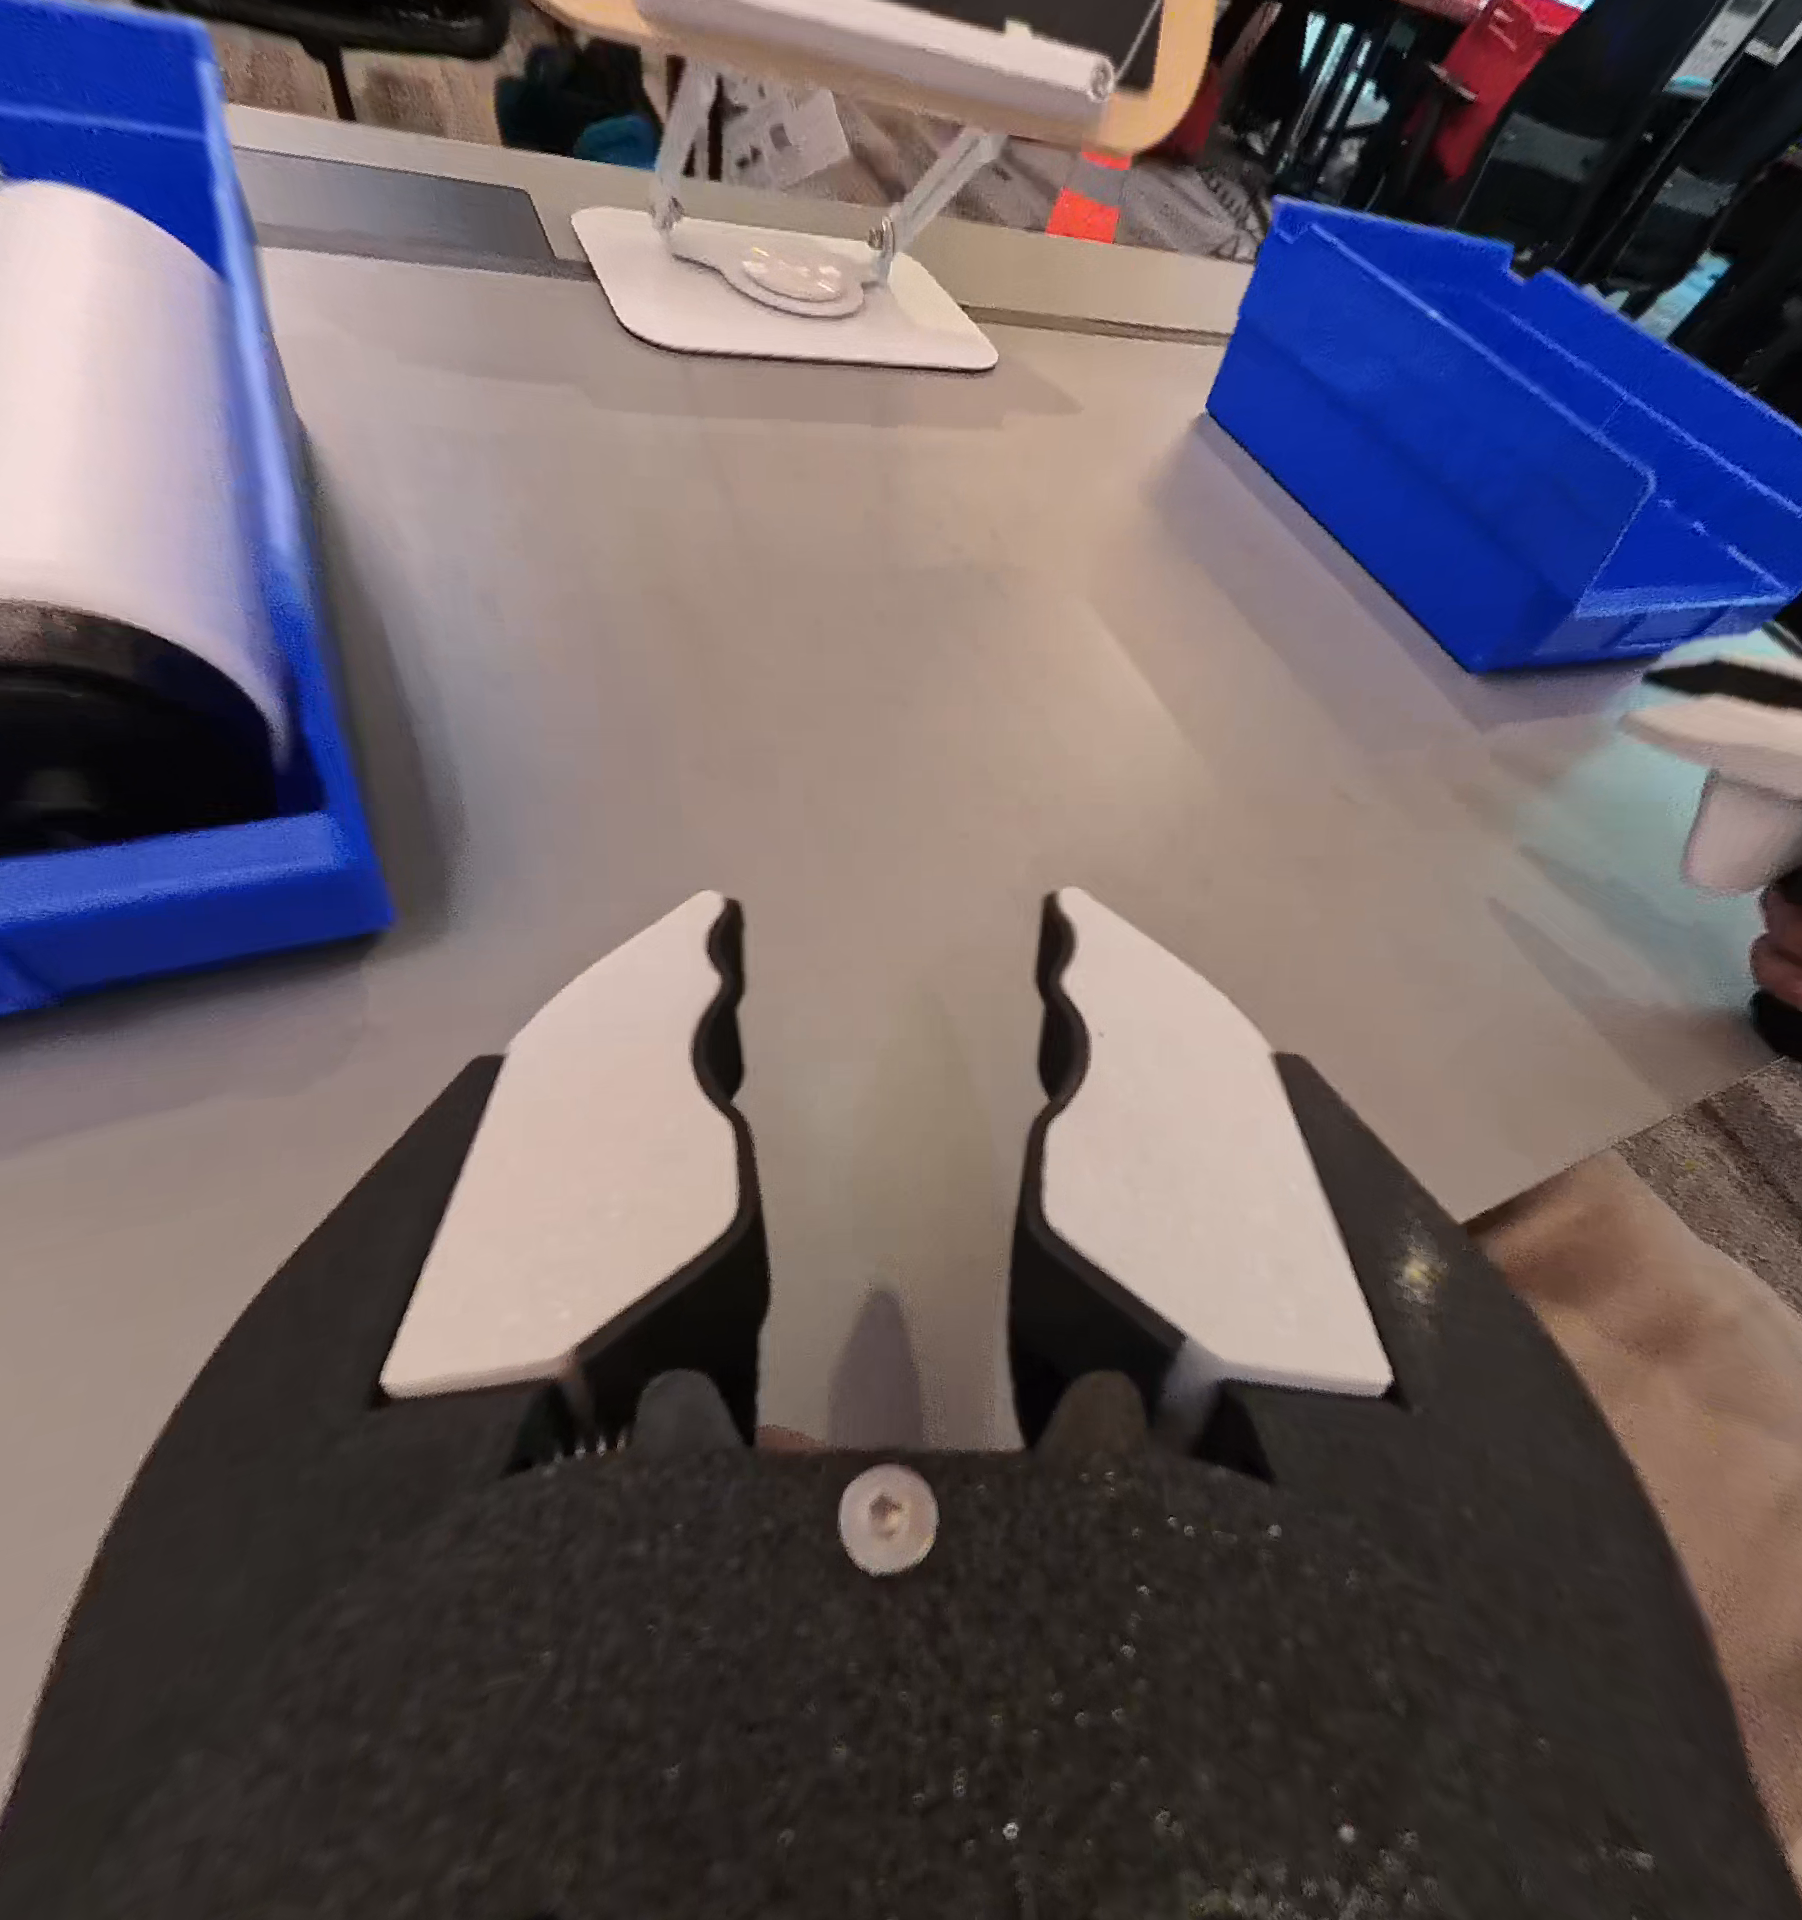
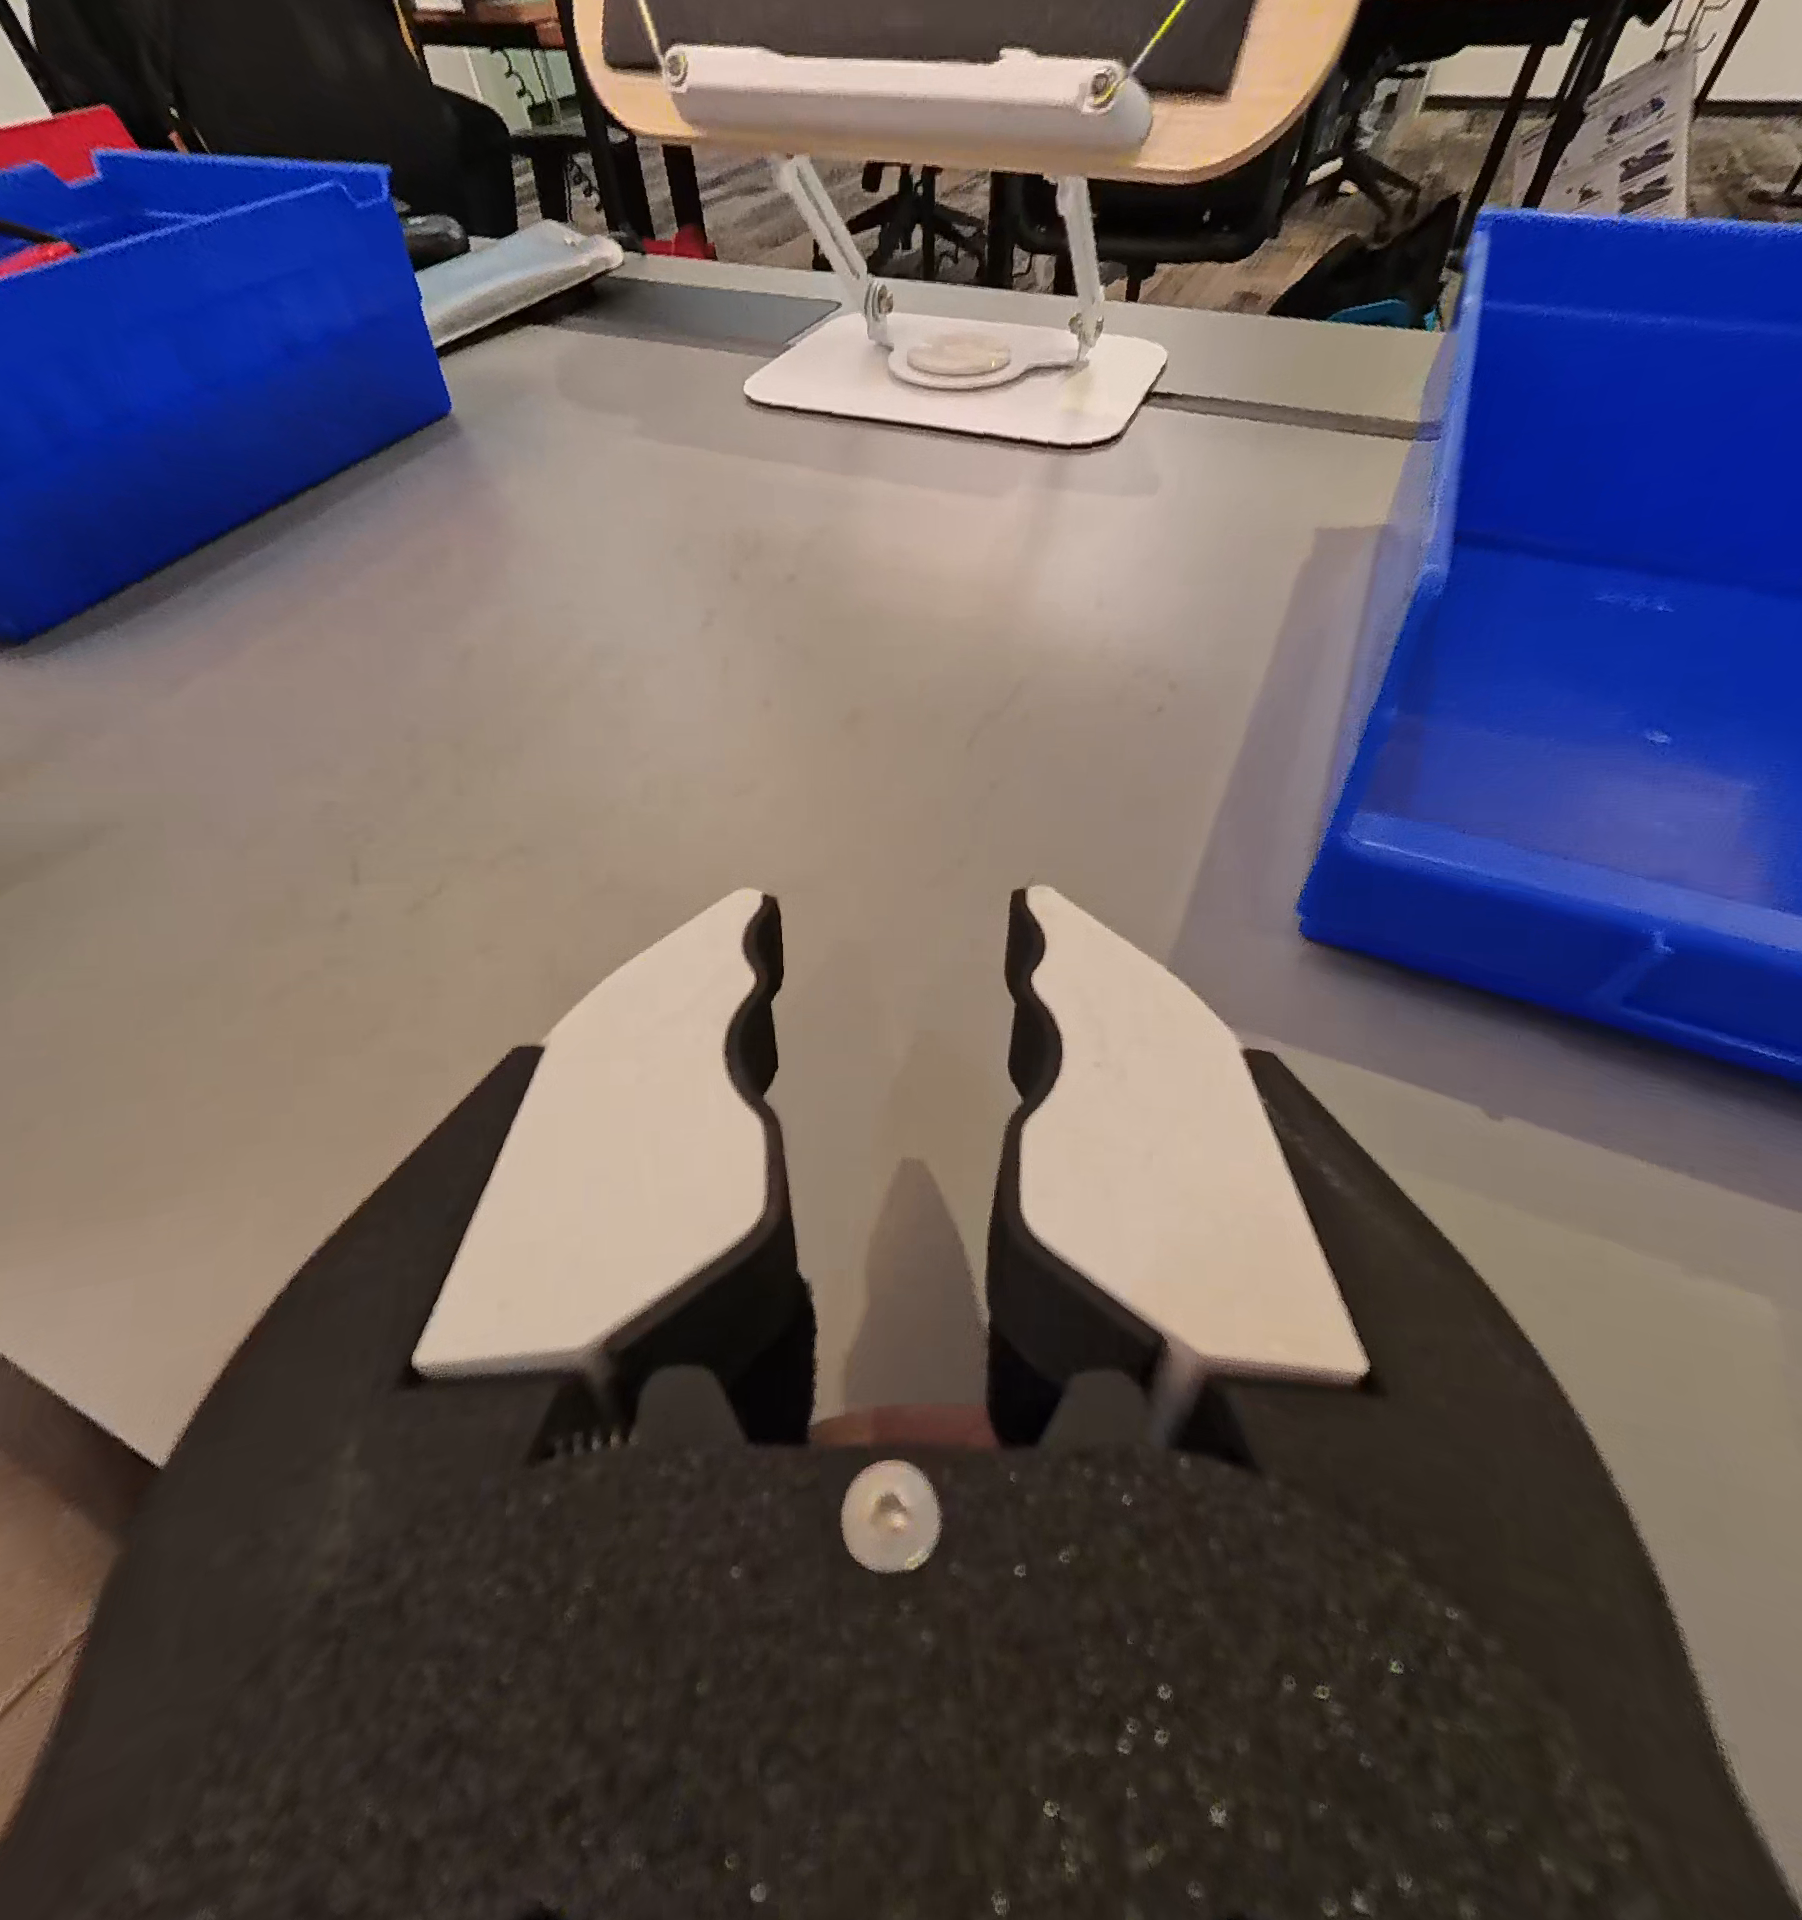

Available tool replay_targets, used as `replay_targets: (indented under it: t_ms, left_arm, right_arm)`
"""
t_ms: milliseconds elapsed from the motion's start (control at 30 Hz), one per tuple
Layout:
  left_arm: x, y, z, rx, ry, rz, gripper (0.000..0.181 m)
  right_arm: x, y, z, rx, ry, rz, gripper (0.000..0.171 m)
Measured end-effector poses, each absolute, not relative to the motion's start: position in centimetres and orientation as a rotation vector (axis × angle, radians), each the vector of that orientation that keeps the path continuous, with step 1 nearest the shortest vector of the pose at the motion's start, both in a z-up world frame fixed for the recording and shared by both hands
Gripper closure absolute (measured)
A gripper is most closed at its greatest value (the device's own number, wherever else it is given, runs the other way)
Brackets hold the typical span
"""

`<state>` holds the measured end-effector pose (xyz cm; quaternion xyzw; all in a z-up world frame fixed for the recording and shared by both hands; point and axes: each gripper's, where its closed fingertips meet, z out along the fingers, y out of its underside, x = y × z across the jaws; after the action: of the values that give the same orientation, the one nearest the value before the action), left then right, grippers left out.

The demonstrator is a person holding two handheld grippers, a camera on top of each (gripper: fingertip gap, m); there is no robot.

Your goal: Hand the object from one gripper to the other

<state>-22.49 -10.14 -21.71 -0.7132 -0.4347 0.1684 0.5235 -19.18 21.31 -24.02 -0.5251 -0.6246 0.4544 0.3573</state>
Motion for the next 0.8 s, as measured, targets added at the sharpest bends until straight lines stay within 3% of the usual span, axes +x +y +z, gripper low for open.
replay_targets:
  t_ms: [200, 400, 533, 800]
  left_arm:
    - [-31.8, -18.3, -16.8, -1.965, -1.259, 0.413, 0.116]
    - [-39.7, -21.8, -21.6, -2.354, -1.506, 0.359, 0.129]
    - [-40.3, -19.8, -23.1, -2.325, -1.566, 0.117, 0.122]
    - [-41.0, -20.1, -26.6, -2.398, -1.650, 0.093, 0.108]
  right_arm:
    - [-19.2, 20.4, -24.1, -1.283, -1.675, 1.148, 0.130]
    - [-19.3, 20.0, -24.2, -1.251, -1.705, 1.142, 0.128]
    - [-19.0, 20.0, -24.2, -1.249, -1.712, 1.152, 0.128]
    - [-18.5, 20.1, -24.3, -1.276, -1.723, 1.191, 0.128]
